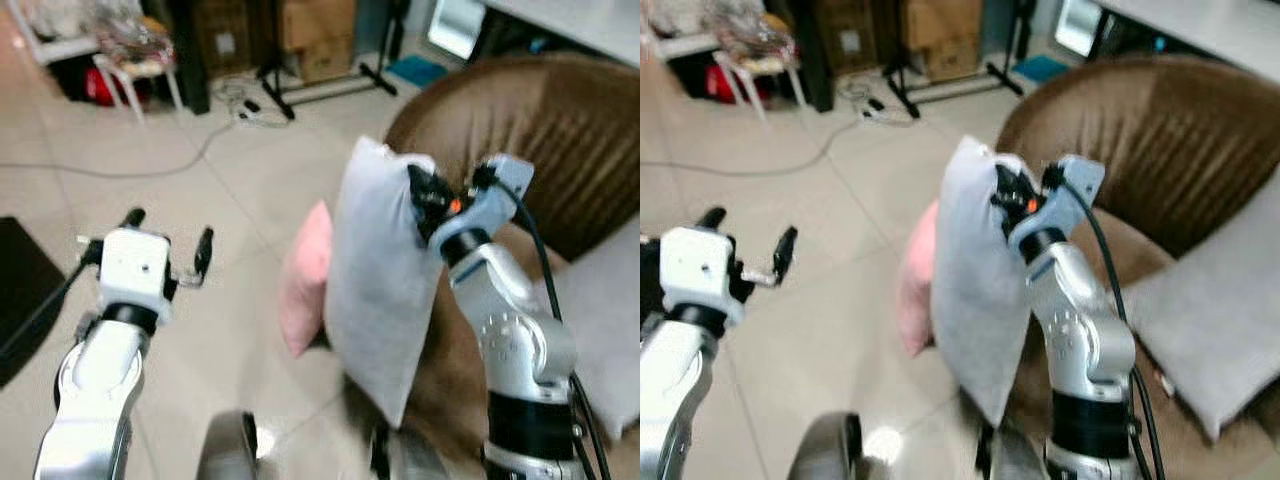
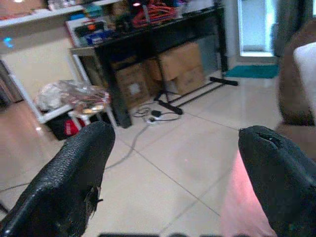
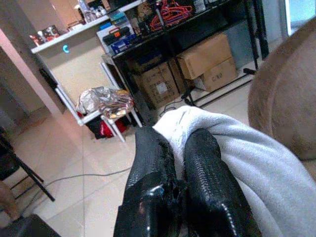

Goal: Move the pillow to the sofa from floor

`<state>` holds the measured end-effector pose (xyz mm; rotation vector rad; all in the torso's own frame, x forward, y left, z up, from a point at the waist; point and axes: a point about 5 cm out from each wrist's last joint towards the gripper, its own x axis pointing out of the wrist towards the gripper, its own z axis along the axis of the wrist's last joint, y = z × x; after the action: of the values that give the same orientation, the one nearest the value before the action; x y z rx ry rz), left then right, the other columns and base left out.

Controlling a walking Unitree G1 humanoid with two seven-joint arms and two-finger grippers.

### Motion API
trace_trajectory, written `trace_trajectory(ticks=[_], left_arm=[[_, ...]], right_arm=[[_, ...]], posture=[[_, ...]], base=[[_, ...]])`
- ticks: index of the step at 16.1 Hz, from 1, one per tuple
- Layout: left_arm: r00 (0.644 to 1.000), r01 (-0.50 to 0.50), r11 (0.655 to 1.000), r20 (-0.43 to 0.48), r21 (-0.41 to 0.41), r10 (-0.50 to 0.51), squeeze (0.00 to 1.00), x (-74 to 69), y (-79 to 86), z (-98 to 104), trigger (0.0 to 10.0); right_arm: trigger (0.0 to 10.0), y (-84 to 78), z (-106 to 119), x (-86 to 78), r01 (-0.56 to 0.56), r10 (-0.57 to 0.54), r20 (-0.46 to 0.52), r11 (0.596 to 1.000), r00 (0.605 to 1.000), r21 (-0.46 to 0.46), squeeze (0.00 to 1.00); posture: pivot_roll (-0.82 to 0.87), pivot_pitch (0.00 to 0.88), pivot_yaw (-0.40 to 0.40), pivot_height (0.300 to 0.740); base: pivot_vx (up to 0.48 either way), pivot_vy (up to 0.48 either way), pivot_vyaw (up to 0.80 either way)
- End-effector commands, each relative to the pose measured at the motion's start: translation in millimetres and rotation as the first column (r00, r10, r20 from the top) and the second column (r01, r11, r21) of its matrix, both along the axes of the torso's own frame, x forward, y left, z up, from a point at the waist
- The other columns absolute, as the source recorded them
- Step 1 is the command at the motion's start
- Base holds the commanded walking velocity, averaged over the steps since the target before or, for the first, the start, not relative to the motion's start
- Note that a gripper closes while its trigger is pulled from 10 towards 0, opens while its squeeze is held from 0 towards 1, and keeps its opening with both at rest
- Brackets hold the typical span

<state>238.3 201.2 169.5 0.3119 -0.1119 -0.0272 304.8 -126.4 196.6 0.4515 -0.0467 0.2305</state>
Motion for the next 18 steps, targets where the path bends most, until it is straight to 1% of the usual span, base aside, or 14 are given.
trace_trajectory(ticks=[1, 3, 4, 6, 10, 15, 18], left_arm=[[1.0, -0.01, 1.0, 0.007, 0.005, 0.01, 0.0, 1.4, 0.8, 2.2, 10.0], [1.0, -0.017, 1.0, 0.016, 0.006, 0.017, 0.0, 3.3, 1.7, 3.6, 10.0], [1.0, -0.018, 1.0, 0.016, 0.007, 0.018, 0.0, 3.9, 1.7, 3.4, 10.0], [1.0, -0.013, 1.0, 0.011, 0.012, 0.012, 0.0, 4.7, -0.7, 1.4, 10.0], [1.0, 0.003, 1.0, -0.009, 0.019, -0.003, 0.0, 4.1, -3.4, -1.9, 10.0], [0.999, 0.024, 0.999, -0.029, 0.027, -0.023, 0.0, 5.3, -6.0, -5.9, 10.0], [0.999, 0.027, 0.999, -0.03, 0.028, -0.026, 0.0, 6.3, -6.3, -5.9, 10.0]], right_arm=[[10.0, -2.5, 22.2, -1.4, 0.019, -0.021, 0.101, 1.0, 0.995, 0.018, 0.0], [10.0, -3.2, 29.7, -1.0, 0.024, -0.028, 0.126, 0.999, 0.992, 0.035, 0.0], [10.0, -3.9, 29.1, -0.8, 0.028, -0.032, 0.123, 0.999, 0.992, 0.031, 0.0], [10.0, -5.9, 20.0, -1.3, 0.043, -0.044, 0.09, 0.999, 0.995, 0.01, 0.0], [10.0, -9.0, -7.2, -3.8, 0.06, -0.06, 0.0, 0.998, 0.998, -0.023, 0.0], [10.0, -12.9, -17.8, -7.2, 0.079, -0.081, -0.033, 0.996, 0.996, -0.049, 0.0], [10.0, -13.8, -20.1, -7.2, 0.085, -0.087, -0.038, 0.995, 0.995, -0.054, 0.0]], posture=[[0.01, 0.0, -0.041, 0.701], [0.0, 0.0, -0.036, 0.721], [-0.01, 0.0, -0.032, 0.726], [0.0, 0.0, -0.034, 0.74], [0.0, 0.0, -0.036, 0.74], [-0.01, 0.0, -0.025, 0.74], [-0.01, 0.0, -0.022, 0.74]], base=[[0.0, 0.0, 0.0], [0.0, 0.0, 0.0], [0.0, 0.0, 0.0], [0.0, 0.0, 0.0], [0.0, 0.0, 0.0], [0.0, 0.0, 0.0], [0.0, 0.0, 0.0]])
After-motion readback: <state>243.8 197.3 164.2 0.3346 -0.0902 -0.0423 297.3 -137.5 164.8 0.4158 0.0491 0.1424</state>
